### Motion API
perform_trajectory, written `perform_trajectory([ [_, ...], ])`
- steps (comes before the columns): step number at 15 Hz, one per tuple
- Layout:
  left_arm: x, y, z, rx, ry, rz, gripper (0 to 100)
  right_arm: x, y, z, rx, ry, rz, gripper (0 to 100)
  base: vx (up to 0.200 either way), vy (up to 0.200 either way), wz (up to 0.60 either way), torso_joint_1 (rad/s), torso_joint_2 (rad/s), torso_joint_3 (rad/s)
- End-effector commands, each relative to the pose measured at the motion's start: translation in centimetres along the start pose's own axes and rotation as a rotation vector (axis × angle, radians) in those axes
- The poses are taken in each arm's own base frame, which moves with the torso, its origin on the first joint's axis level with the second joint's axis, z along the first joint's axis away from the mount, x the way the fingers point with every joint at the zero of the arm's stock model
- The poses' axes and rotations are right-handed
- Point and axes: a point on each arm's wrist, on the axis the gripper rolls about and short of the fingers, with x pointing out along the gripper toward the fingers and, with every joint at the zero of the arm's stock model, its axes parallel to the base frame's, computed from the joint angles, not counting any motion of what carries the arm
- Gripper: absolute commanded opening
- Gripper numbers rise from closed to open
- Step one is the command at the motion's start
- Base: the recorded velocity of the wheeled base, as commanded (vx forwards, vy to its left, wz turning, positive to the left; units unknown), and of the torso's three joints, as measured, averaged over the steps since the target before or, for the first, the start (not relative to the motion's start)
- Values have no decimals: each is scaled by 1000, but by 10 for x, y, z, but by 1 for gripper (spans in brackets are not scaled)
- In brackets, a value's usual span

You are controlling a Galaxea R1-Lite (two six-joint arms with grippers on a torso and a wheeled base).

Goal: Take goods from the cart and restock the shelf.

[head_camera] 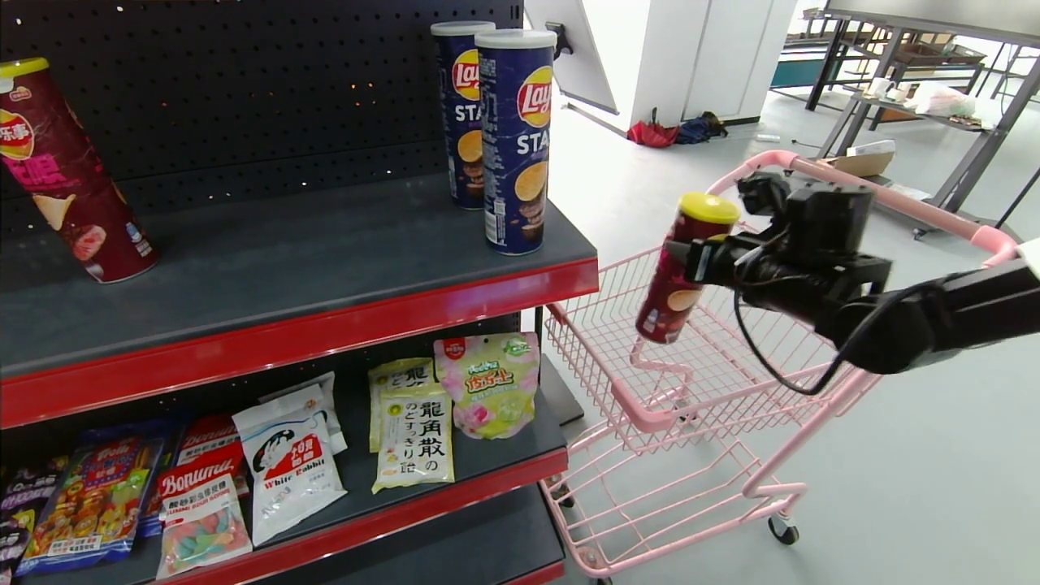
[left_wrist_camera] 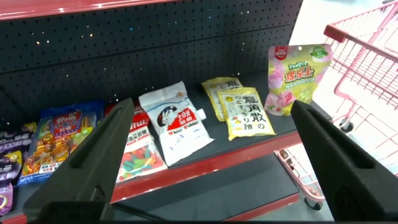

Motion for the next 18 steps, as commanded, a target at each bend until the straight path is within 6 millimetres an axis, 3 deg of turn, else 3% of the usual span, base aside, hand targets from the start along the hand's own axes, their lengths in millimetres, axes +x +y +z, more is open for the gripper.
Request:
perform_trajectory([
  [1,0,0,0,0,3,-2,100,-135,11,75,-52,-56,-133,0,0,0,0,0,0,0],
  [2,0,0,0,0,3,-2,100,-178,9,67,-90,9,-239,0,0,0,0,0,0,0],
  [3,0,0,0,0,3,-3,100,-213,11,54,-87,35,-204,0,0,0,0,0,0,0],
  [4,0,0,0,0,1,-6,100,-236,8,36,-76,49,-179,0,0,0,0,0,0,0],
  [8,0,0,0,2,2,-9,100,-308,3,6,-158,-16,-214,0,0,0,0,0,0,0],
  [12,0,0,0,0,2,-9,100,-330,-1,-8,-172,17,-274,0,0,0,0,0,0,0],
  [18,0,0,0,2,1,-9,100,-335,-2,-18,-183,31,-286,0,0,0,0,65,-203,-131],
])
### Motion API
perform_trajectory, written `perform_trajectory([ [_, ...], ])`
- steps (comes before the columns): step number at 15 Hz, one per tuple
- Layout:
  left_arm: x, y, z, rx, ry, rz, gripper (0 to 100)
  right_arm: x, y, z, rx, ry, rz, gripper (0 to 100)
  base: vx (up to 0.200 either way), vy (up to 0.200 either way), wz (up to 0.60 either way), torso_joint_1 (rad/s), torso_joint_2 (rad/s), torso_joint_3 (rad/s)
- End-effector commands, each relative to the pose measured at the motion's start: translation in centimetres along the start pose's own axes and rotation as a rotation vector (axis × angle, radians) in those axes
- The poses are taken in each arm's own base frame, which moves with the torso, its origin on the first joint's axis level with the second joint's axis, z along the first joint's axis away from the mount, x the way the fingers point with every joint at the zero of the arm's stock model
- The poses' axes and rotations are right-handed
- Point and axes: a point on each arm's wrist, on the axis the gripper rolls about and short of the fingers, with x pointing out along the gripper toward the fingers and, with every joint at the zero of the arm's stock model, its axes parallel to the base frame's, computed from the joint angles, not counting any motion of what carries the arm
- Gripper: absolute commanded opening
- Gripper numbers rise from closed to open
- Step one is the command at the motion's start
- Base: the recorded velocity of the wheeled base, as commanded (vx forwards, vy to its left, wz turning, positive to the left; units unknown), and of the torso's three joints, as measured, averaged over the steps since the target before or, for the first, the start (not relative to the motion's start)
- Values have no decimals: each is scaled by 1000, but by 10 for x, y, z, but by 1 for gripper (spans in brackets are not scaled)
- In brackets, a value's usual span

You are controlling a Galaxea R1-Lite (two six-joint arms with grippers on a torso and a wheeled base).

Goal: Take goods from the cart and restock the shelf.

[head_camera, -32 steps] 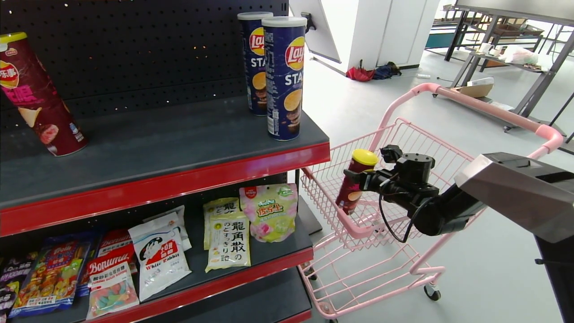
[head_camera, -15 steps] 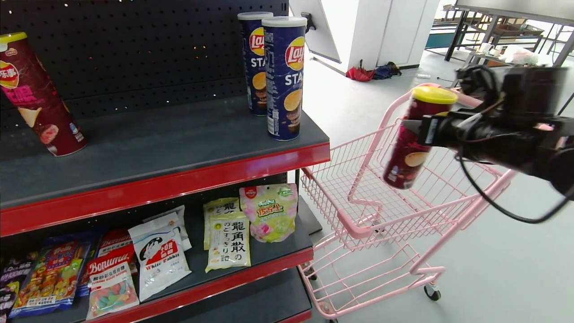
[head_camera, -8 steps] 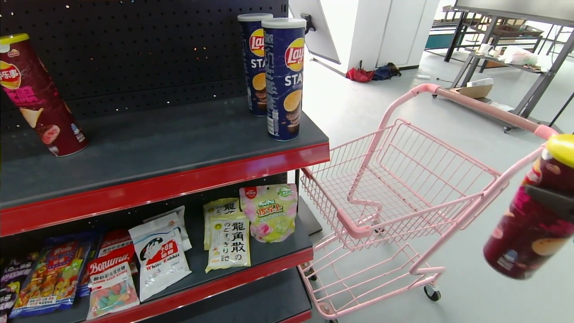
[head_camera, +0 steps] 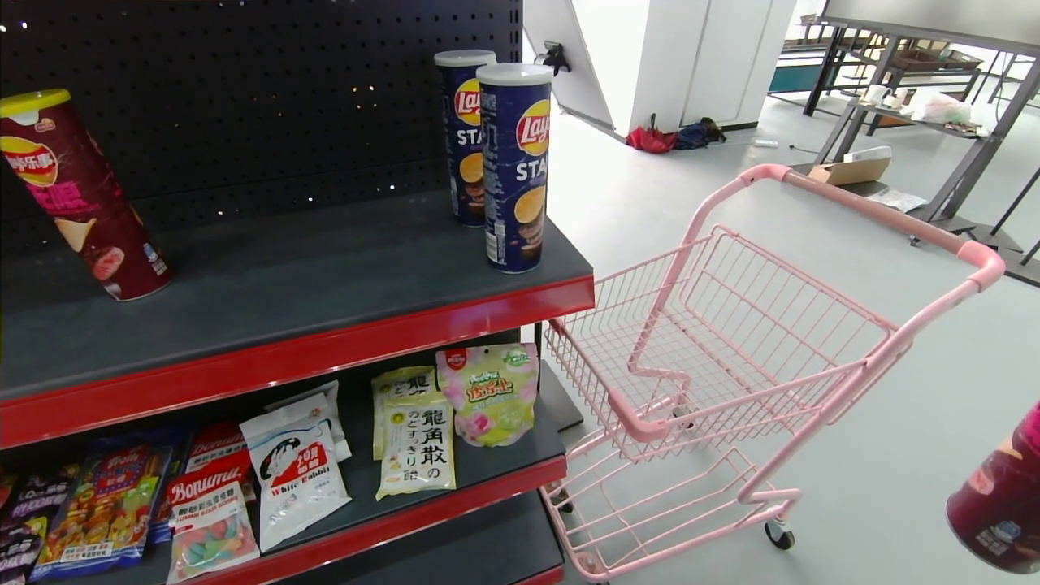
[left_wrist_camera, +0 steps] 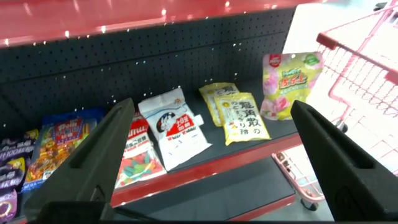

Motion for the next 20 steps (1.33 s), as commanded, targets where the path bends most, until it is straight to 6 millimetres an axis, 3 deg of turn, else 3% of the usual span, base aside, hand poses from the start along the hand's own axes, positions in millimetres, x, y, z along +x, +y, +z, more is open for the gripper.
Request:
perform_trajectory([
  [1,0,0,0,1,1,1,100,-2,0,-2,0,-2,0,0,0,0,0,193,-515,-334],
  [9,0,0,0,-1,1,1,100,-6,0,-14,-25,7,0,0,0,0,0,212,-544,-340],
  [20,0,0,0,-1,1,1,100,-5,1,-26,-45,36,0,0,0,0,55,131,-307,-179],
])
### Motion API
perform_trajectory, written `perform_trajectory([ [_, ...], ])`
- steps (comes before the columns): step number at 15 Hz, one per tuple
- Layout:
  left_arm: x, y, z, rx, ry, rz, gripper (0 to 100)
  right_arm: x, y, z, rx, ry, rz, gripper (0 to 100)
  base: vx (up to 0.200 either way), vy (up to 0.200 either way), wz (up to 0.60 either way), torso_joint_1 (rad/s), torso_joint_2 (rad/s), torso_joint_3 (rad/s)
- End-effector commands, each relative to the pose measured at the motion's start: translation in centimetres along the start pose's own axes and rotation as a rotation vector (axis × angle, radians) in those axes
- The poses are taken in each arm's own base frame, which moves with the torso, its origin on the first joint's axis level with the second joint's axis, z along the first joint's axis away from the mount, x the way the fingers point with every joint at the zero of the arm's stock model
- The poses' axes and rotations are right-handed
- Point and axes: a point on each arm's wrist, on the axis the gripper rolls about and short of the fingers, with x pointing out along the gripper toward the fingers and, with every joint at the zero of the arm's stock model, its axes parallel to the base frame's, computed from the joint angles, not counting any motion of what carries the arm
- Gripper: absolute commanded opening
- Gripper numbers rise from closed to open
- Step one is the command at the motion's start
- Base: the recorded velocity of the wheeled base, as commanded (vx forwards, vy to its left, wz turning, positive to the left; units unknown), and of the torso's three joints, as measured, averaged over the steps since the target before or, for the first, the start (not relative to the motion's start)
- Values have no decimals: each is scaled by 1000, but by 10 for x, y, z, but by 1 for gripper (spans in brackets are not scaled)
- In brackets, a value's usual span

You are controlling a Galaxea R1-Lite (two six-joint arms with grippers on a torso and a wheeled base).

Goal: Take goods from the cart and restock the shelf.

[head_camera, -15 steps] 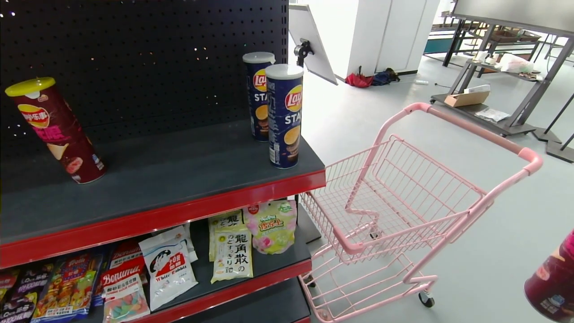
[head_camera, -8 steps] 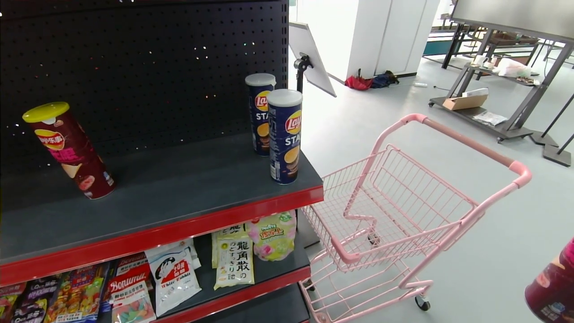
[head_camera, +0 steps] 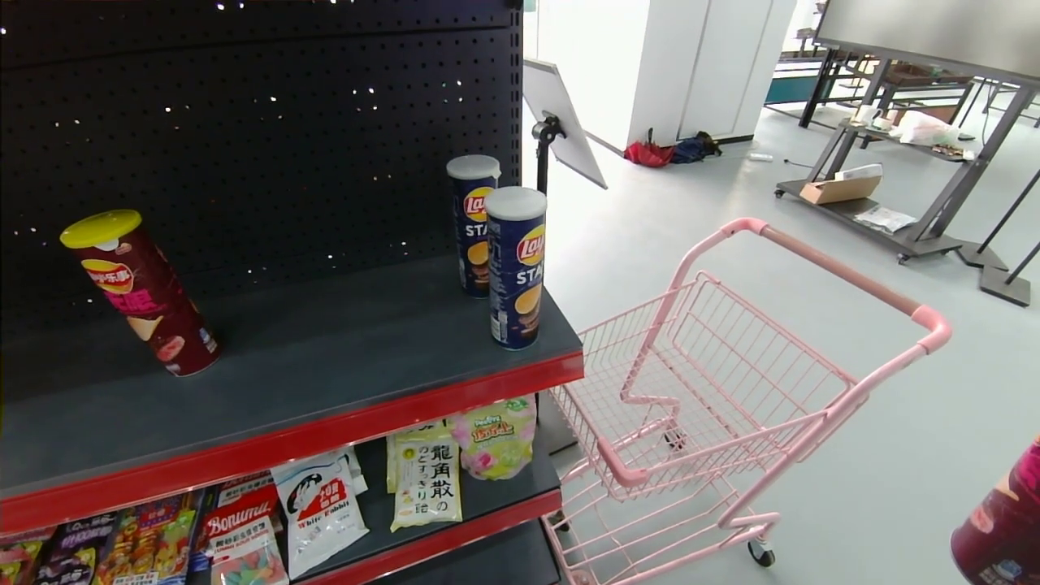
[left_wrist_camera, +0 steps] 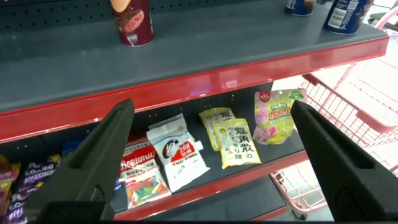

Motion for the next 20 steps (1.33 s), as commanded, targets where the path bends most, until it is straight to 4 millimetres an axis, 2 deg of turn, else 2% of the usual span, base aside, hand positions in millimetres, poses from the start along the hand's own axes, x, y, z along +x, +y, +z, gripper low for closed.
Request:
perform_trajectory([
  [1,0,0,0,0,1,0,100,1,0,-3,-1,9,-1,0,0,0,600,22,-22,-17],
  [7,0,0,0,-3,1,0,100,-7,1,-16,-2,-5,1,0,0,0,600,7,-3,0],
  [11,0,0,0,2,1,0,100,-24,0,-33,4,-76,-8,0,0,0,0,0,0,0],
  [16,0,0,0,2,1,-1,100,-39,1,-61,8,-154,-10,0,0,200,0,7,0,-1],
  [20,0,0,0,2,1,0,100,-41,1,-64,2,-161,-12,0,0,200,0,-1,0,1],
])
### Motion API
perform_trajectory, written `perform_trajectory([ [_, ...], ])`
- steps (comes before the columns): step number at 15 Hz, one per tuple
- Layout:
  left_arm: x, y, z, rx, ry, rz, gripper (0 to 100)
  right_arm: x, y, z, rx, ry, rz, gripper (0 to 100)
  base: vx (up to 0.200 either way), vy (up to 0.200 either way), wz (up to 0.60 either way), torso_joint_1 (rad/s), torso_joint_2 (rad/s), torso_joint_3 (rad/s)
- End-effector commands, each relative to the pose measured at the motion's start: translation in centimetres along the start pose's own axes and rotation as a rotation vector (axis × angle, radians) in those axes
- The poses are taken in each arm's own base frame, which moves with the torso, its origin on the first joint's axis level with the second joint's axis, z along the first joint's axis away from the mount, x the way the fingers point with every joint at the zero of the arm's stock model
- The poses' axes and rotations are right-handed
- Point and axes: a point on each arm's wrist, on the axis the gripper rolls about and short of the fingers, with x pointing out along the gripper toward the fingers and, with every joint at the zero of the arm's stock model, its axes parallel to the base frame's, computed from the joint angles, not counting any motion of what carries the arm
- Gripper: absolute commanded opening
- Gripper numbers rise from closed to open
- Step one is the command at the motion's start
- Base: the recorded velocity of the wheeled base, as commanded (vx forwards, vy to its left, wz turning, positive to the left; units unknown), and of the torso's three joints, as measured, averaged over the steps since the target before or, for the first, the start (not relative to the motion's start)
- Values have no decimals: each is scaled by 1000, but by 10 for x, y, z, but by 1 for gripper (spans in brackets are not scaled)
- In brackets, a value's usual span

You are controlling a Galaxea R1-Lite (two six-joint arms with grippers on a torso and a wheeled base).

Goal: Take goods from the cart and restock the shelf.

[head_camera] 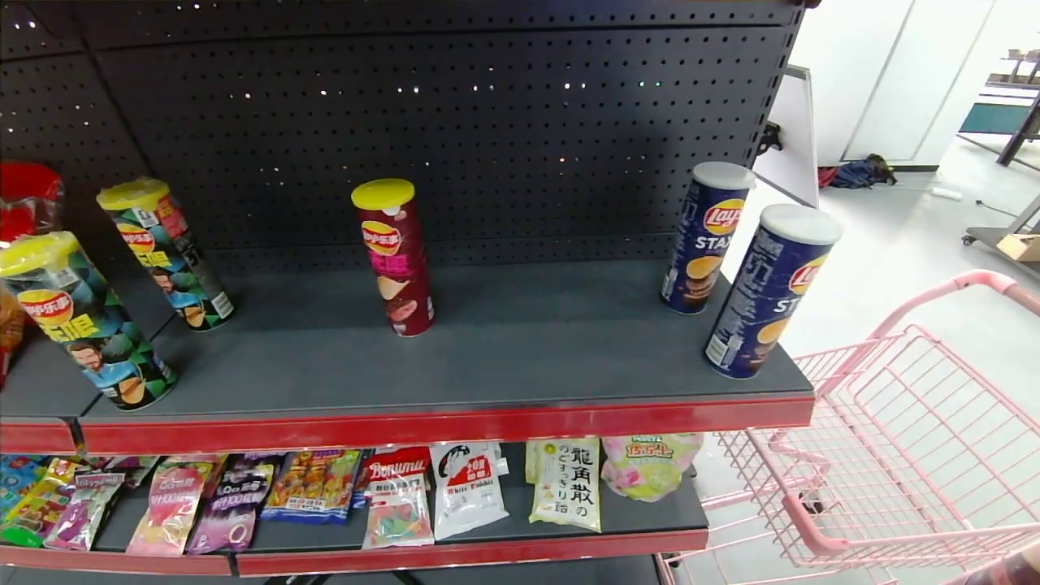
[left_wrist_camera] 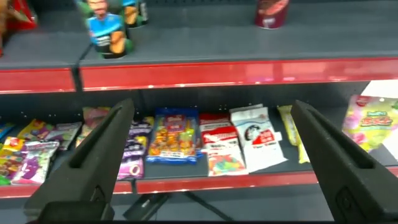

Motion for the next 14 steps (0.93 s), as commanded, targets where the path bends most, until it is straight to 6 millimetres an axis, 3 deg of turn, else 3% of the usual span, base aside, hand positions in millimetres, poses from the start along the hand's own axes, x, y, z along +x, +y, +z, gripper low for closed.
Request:
perform_trajectory([
  [1,0,0,0,0,1,0,100,-2,0,-1,3,-14,0,0,0,200,0,7,2,12],
  [9,0,0,0,0,1,1,100,-1,0,-3,0,-8,2,0,0,200,0,2,1,4],
  [14,0,0,0,0,1,1,100,-2,1,-6,0,-5,4,0,0,0,0,0,0,0],
])
